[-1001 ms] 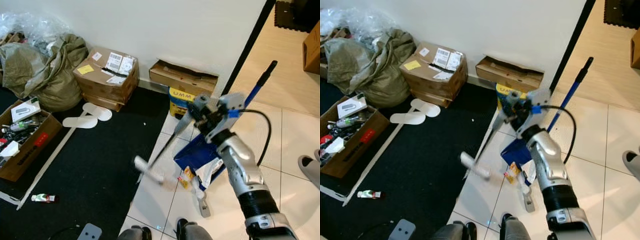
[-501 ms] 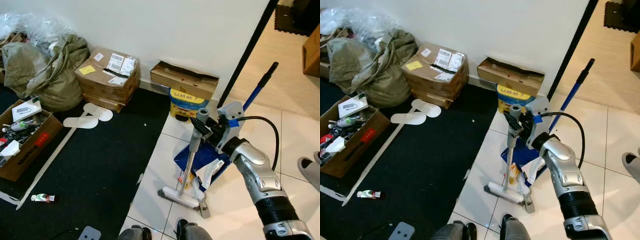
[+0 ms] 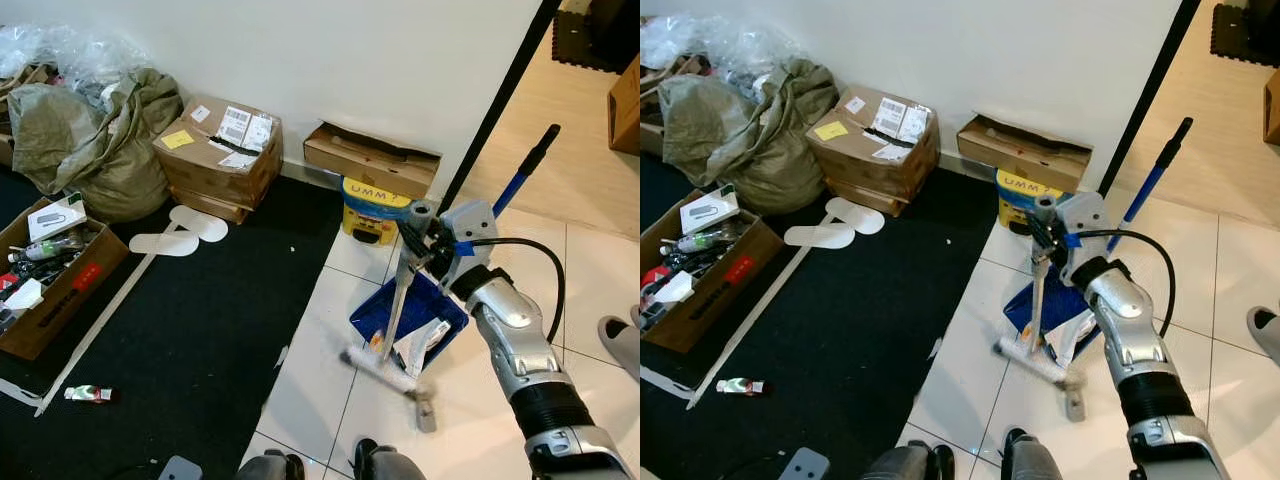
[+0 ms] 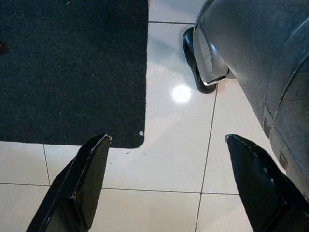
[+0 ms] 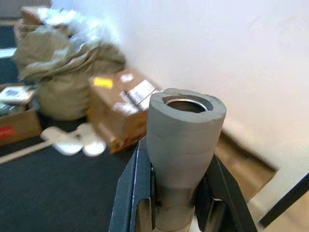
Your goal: Sweep floor
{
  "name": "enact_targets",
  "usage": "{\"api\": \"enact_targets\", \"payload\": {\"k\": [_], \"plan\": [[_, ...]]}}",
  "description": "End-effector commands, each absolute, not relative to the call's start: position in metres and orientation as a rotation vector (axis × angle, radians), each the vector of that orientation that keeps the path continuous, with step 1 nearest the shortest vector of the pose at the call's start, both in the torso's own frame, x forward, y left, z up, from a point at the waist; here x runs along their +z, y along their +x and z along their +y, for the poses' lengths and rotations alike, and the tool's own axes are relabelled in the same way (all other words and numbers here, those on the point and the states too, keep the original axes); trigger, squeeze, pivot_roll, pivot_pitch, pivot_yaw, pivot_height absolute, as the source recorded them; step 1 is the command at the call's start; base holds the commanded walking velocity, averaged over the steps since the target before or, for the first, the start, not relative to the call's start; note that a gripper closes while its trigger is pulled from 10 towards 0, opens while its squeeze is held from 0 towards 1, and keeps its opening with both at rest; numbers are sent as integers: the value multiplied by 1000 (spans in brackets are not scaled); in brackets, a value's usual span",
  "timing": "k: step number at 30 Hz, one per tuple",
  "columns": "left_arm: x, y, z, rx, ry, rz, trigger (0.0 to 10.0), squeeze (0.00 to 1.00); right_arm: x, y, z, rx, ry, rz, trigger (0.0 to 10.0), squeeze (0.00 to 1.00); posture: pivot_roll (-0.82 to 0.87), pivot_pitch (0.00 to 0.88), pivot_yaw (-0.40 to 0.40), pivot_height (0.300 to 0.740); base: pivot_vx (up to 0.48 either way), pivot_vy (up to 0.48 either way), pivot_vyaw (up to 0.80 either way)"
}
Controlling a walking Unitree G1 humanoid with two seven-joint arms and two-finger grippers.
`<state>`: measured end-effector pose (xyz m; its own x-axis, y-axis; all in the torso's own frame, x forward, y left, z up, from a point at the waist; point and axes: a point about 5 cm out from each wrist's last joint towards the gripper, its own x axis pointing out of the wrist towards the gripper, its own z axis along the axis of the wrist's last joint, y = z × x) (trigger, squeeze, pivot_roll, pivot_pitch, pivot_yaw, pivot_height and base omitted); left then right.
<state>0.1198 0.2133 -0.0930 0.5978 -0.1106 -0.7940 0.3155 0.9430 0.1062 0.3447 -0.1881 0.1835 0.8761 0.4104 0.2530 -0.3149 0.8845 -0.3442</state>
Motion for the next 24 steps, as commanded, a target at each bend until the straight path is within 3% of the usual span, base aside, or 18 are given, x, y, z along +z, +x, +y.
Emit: {"api": "enact_targets", "payload": {"k": [1, 24], "plan": [[-98, 102, 218, -255, 251, 957, 10000, 0, 199, 344, -190, 357, -329, -420, 10000, 0, 7, 285, 48, 740, 0, 0, 0], [-97, 108, 215, -266, 254, 941, 10000, 0, 226, 357, -217, 99, -293, -537, 10000, 0, 1, 280, 53, 740, 0, 0, 0]]}}
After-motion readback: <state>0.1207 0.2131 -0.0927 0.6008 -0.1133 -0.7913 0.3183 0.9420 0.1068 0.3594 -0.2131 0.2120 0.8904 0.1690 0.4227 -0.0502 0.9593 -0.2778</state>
